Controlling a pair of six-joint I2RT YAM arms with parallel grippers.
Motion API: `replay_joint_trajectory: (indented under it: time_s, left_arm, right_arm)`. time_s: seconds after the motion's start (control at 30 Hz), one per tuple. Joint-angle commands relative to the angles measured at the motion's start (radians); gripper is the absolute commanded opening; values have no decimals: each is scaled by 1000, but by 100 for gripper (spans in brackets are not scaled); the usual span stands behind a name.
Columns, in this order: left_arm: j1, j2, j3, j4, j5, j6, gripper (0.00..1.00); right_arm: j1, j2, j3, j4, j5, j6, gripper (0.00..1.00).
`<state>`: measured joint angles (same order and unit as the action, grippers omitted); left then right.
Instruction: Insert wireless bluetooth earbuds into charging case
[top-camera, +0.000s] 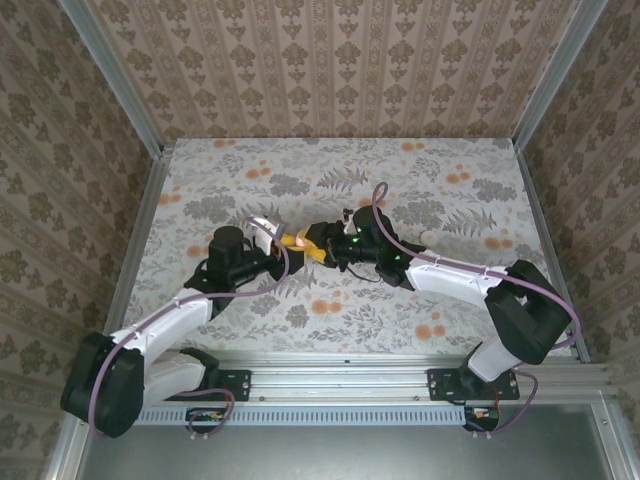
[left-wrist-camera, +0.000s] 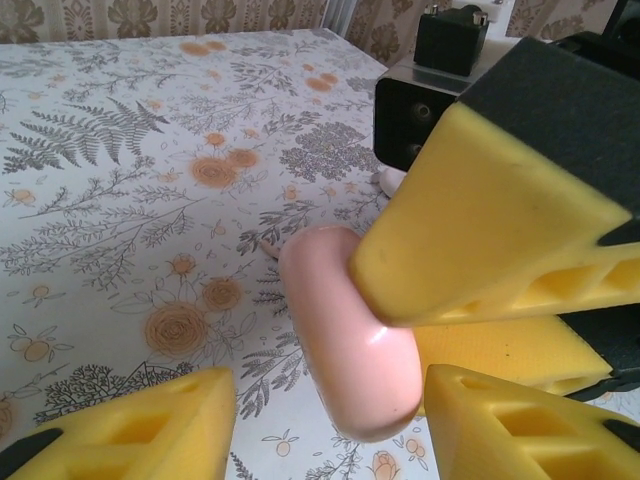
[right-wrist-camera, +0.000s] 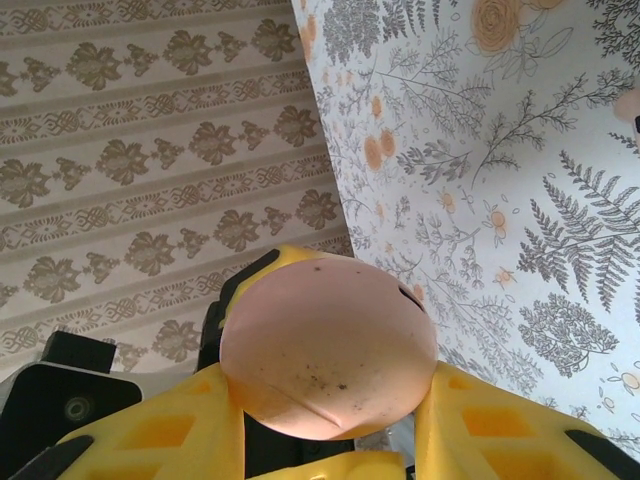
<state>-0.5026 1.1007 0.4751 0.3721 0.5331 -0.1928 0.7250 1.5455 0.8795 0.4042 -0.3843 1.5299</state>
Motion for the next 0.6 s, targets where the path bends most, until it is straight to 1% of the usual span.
replay_joint_trajectory:
  time_s: [0.0,0.2,0.37,0.43,0.5,0.57]
  left_arm:
    - [-11,5,34,30,8,-8,50]
    - [-13,-4,42,21,10,-7,37]
    - [-14,-16,45,14,2,-8,30]
    - [-15,-23,46,6,-5,-7,28]
    - [-13,-28,46,-9,-10,0,26]
    - [-12,-28,45,-23,-16,8,21]
  right_arm:
    - [10,-28,-5,44,-35,24,40]
    - [12,-27,-3,42,-44,24,41]
    - [13,-31,-12,43,-44,22,41]
    - [13,-39,-19,34,-37,16,45]
    - [11,-53,-25,10,-31,-3,53]
    - [11,-80,-34,-36,-15,-41,56]
